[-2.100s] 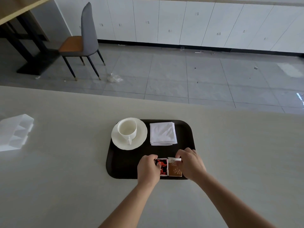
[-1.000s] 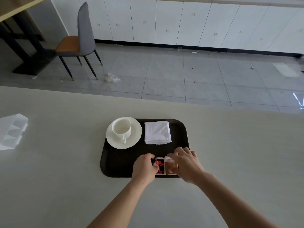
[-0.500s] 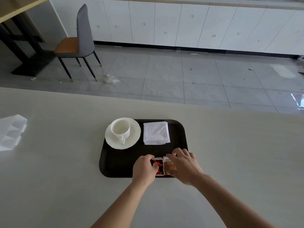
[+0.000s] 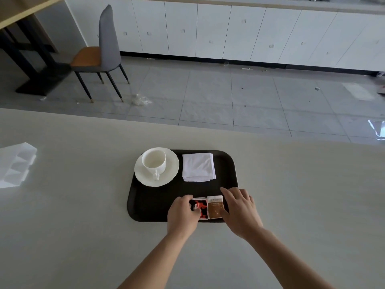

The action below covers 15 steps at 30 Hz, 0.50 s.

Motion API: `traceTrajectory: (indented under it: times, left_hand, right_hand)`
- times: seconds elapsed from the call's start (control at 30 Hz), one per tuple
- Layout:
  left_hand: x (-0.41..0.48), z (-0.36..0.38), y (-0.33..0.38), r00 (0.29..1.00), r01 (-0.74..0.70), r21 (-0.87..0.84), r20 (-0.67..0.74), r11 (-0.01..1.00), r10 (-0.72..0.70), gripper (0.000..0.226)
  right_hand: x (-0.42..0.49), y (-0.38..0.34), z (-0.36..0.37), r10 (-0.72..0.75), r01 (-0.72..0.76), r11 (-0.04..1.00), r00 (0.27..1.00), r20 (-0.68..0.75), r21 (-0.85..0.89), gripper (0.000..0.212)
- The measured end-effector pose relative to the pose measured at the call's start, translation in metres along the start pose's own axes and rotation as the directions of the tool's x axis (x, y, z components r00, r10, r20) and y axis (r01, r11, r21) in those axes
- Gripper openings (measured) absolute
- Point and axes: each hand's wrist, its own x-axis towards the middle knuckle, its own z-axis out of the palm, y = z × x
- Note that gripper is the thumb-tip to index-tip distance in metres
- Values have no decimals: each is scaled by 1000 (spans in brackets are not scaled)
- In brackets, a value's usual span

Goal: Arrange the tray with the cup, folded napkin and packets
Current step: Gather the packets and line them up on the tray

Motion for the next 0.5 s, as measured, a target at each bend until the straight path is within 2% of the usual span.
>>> traceTrajectory:
  times: [0.1,0.23,0.5]
  left_hand:
    - [-1,0,1,1000,5,-23,16,1000,-4,48]
    - [-2,0,-2,1000,2,-55,13,998,-2,49]
    - [-3,1,-2,1000,0,-101,3,995,0,47]
  right_hand:
    - [-9,2,0,56,-56,998,998,-35,12,52]
    - [-19,2,6,48,-46,997,998,-34,54,39]
    - [-27,1,13,56,-52,994,998,-41,98,42]
